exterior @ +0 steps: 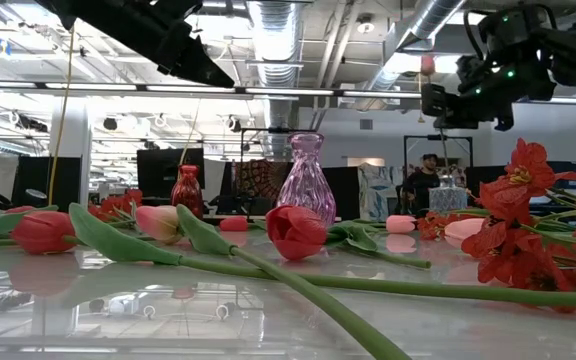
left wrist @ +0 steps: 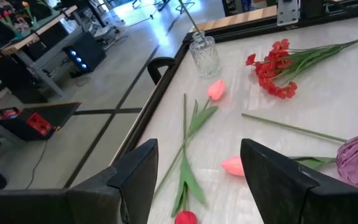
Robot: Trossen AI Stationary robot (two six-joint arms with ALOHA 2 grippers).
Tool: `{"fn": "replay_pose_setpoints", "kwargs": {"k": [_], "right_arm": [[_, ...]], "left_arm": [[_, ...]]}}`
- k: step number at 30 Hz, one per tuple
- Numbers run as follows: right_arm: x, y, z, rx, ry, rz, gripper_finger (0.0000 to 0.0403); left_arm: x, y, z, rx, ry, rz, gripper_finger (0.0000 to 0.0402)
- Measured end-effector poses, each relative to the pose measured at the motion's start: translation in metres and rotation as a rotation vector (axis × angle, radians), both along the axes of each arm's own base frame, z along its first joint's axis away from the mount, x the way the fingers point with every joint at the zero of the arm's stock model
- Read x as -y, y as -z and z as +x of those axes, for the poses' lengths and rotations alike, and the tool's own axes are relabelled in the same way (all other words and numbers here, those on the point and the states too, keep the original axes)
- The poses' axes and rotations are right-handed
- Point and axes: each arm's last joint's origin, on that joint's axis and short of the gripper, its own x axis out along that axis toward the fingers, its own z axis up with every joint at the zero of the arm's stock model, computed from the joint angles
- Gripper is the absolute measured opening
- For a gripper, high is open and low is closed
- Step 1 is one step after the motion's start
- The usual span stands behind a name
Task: Sort flowers into vase by color
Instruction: Put the pink flower into the transparent vase
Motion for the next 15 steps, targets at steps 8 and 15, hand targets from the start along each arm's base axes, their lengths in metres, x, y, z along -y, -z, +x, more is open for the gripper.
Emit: {"fn": "replay_pose_setpoints", "kwargs": {"k": [8, 15], "right_arm": [[-0.0035, 0.0008, 0.0029, -0.017, -0.021, 0.002, 0.0085], [-0.0042, 0.0047, 0.0033, -0.092, -0.026, 0.060, 0.0137]], "left_arm": [[0.0000, 0.0000, 0.0000, 0.001, 0.001, -0.001, 0.0218], [0.0001, 0.0000, 0.0000, 0.001, 0.001, -0.003, 0.0218]]}}
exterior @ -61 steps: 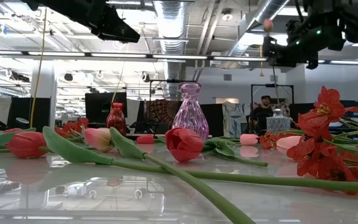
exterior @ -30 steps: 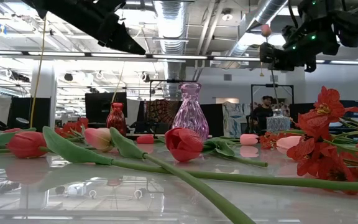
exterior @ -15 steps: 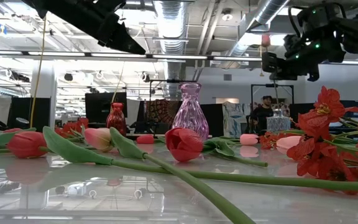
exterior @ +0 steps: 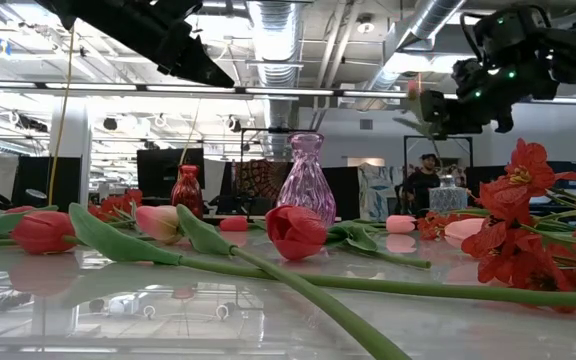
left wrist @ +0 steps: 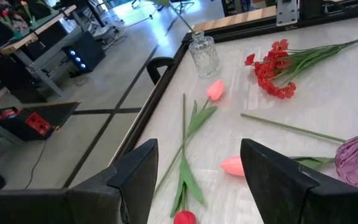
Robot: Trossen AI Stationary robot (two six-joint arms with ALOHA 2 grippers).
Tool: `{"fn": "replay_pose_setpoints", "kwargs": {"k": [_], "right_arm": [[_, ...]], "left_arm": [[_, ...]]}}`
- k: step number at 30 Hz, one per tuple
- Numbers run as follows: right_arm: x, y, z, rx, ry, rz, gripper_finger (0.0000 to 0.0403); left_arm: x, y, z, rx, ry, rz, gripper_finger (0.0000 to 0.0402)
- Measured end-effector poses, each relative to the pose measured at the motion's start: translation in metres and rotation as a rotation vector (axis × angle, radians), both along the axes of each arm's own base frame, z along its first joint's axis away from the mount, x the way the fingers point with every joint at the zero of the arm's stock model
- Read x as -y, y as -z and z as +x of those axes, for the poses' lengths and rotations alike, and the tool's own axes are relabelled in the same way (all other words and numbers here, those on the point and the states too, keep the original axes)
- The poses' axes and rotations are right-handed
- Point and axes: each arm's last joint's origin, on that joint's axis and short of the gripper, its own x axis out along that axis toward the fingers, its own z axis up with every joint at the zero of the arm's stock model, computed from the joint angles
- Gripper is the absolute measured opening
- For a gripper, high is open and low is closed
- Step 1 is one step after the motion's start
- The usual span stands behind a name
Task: Sort flowers into vase by color
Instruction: Put the pink flower into the transparent vase
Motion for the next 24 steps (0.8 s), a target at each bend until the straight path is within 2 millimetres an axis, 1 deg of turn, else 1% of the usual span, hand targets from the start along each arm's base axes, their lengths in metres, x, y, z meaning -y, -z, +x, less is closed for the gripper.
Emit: {"fn": "replay_pose_setpoints", "kwargs": {"k": [5, 11, 18, 21, 24], "right_arm": [[-0.002, -0.007, 0.004, -0.104, -0.017, 0.106, 0.0173], [-0.010, -0.026, 0.008, -0.203, -0.103, 0.266, 0.0198], [-0.024, -0.052, 0.006, -0.266, -0.220, 0.455, 0.0198], [-0.032, -0.061, 0.006, -0.253, -0.289, 0.541, 0.0195], [-0.040, -0.066, 0.010, -0.211, -0.390, 0.604, 0.0194]], "left_arm": [[0.000, 0.000, 0.000, 0.000, 0.000, 0.000, 0.0218], [0.000, 0.000, 0.000, -0.001, 0.000, -0.001, 0.0218], [0.001, 0.000, 0.000, 0.004, 0.017, -0.015, 0.0218], [0.001, 0.000, 0.001, 0.008, 0.046, -0.034, 0.0218], [0.002, 0.000, 0.001, 0.015, 0.063, -0.060, 0.0218]]}}
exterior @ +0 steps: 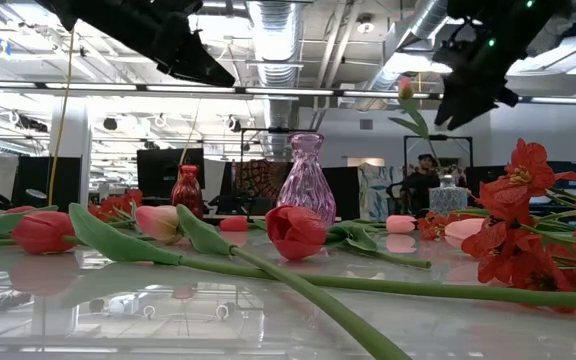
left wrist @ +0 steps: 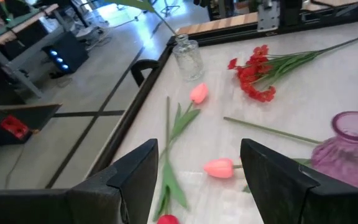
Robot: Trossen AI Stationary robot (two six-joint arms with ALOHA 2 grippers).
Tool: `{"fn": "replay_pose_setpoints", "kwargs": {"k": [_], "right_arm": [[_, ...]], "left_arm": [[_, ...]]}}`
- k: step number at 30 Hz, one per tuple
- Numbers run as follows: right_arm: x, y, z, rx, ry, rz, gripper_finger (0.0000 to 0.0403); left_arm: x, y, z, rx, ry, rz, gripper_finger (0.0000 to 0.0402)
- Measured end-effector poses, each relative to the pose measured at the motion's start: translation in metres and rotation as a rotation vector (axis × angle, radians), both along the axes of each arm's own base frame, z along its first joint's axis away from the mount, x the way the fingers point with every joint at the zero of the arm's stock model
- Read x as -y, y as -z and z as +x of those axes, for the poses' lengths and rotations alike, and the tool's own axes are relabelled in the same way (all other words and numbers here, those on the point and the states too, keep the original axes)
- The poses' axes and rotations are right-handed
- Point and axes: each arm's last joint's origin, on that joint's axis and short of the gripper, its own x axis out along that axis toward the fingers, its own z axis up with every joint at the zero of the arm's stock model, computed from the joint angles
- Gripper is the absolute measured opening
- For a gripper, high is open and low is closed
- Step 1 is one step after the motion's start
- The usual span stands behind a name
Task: Sort flowers into vase by color
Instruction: Put the pink flower into the transparent vase
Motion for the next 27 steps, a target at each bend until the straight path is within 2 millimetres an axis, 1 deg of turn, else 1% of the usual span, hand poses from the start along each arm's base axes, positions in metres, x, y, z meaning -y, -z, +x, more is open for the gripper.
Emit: {"fn": "replay_pose_setpoints", "kwargs": {"k": [6, 11, 16, 19, 22, 24, 27], "right_arm": [[-0.025, 0.000, 0.014, 0.041, -0.150, 0.045, 0.0194], [-0.048, 0.002, 0.032, 0.066, -0.254, 0.037, 0.0194], [-0.071, 0.010, 0.052, 0.049, -0.326, 0.000, 0.0194], [-0.086, 0.020, 0.061, 0.019, -0.346, 0.005, 0.0194], [-0.102, 0.030, 0.068, -0.019, -0.376, 0.023, 0.0194], [-0.114, 0.036, 0.071, -0.044, -0.417, 0.030, 0.0194], [-0.131, 0.043, 0.072, -0.078, -0.463, 0.026, 0.0193]], "left_arm": [[0.003, 0.000, 0.000, 0.022, -0.008, -0.052, 0.0218], [0.007, 0.001, 0.001, 0.039, 0.010, -0.127, 0.0218], [0.011, 0.005, 0.005, 0.030, 0.043, -0.161, 0.0218], [0.010, 0.005, 0.010, 0.024, 0.043, -0.158, 0.0218], [0.008, 0.000, 0.020, 0.010, 0.053, -0.117, 0.0218], [0.003, -0.004, 0.029, -0.009, 0.058, -0.070, 0.0218], [-0.017, -0.005, 0.049, -0.059, 0.038, -0.052, 0.0218]]}}
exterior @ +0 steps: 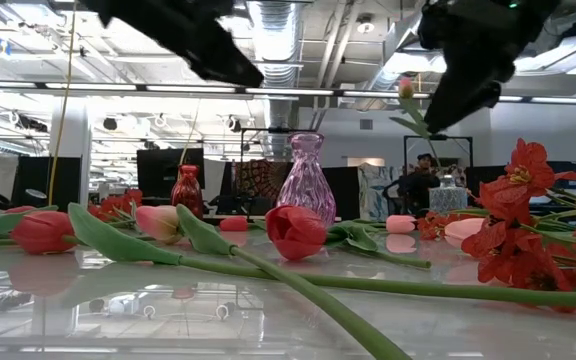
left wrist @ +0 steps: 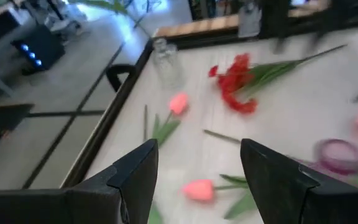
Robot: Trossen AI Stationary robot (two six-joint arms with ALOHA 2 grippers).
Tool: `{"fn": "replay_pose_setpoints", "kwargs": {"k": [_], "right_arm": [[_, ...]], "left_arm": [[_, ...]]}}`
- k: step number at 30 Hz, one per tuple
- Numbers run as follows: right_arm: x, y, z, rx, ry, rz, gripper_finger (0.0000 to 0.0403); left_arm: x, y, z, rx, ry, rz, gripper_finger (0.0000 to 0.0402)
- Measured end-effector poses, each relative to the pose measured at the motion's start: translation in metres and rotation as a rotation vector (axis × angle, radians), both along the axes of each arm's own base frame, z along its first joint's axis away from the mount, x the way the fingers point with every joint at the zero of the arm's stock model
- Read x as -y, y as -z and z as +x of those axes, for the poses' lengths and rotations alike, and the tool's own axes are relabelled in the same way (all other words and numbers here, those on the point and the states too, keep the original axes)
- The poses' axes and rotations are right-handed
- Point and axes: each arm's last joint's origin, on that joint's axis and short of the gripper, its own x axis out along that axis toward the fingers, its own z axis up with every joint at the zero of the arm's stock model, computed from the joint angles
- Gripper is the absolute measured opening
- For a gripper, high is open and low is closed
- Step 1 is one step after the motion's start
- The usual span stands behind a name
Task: Sort flowers into vase by color
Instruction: Put the pink flower into the transparent vase
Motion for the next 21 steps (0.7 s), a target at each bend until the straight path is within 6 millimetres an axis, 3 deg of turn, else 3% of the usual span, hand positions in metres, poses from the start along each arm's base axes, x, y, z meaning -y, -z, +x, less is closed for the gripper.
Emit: {"fn": "replay_pose_setpoints", "kwargs": {"k": [10, 17, 21], "right_arm": [[-0.037, 0.000, -0.017, 0.039, -0.029, -0.188, 0.0181], [-0.050, 0.005, -0.027, 0.062, -0.030, -0.263, 0.0172], [-0.053, 0.006, -0.029, 0.067, -0.038, -0.273, 0.0169]], "left_arm": [[-0.112, 0.019, 0.064, -0.401, 0.011, -0.156, 0.0218], [-0.159, 0.049, 0.090, -0.621, 0.086, -0.123, 0.0218], [-0.183, 0.065, 0.093, -0.744, 0.092, -0.120, 0.0218]]}}
